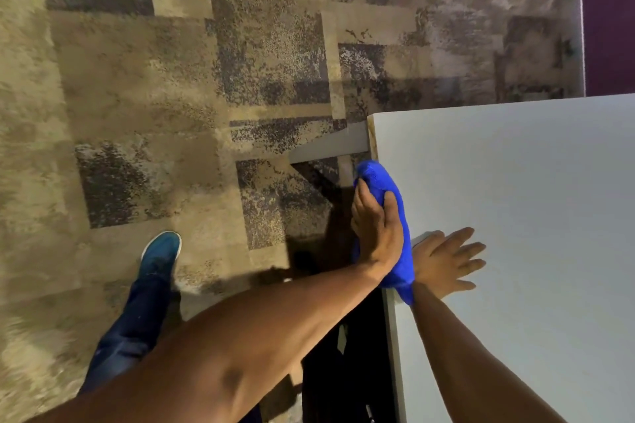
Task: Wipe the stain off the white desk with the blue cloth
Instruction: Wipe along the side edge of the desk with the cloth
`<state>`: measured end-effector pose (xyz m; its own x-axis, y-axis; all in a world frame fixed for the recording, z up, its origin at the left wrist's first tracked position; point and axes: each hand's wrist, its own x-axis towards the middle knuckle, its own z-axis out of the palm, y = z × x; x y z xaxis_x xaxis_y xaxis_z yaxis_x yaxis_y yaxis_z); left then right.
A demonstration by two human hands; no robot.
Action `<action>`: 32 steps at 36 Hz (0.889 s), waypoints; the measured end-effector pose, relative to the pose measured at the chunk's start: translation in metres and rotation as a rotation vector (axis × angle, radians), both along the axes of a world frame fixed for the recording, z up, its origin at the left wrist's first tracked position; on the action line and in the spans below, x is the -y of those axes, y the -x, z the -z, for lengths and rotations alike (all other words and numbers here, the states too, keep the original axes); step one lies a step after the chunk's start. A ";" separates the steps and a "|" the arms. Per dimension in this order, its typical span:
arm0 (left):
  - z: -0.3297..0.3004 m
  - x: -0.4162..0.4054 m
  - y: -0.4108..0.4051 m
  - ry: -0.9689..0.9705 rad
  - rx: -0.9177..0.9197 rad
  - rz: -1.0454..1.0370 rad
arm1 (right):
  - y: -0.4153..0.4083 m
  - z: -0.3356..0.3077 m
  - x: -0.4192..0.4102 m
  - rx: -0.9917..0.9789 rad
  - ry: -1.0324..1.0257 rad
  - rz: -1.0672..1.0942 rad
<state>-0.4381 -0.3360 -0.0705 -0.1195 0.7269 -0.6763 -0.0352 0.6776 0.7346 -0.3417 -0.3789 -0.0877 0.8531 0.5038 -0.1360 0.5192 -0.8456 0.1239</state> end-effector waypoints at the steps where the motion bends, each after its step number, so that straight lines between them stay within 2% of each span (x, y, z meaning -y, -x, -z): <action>1: 0.001 -0.002 0.001 -0.025 0.019 0.004 | -0.001 0.000 0.000 -0.002 -0.002 -0.002; 5: -0.003 -0.005 0.001 -0.116 0.096 -0.040 | -0.002 0.000 0.002 0.007 0.009 -0.001; 12: 0.002 -0.012 -0.001 -0.139 0.130 -0.048 | -0.003 0.000 0.000 0.016 0.046 0.004; 19: 0.011 -0.056 0.003 -0.157 0.068 -0.114 | 0.003 -0.002 -0.001 -0.031 -0.050 -0.005; 32: 0.010 -0.128 0.026 -0.279 0.006 -0.106 | 0.002 0.000 0.002 -0.013 -0.024 -0.018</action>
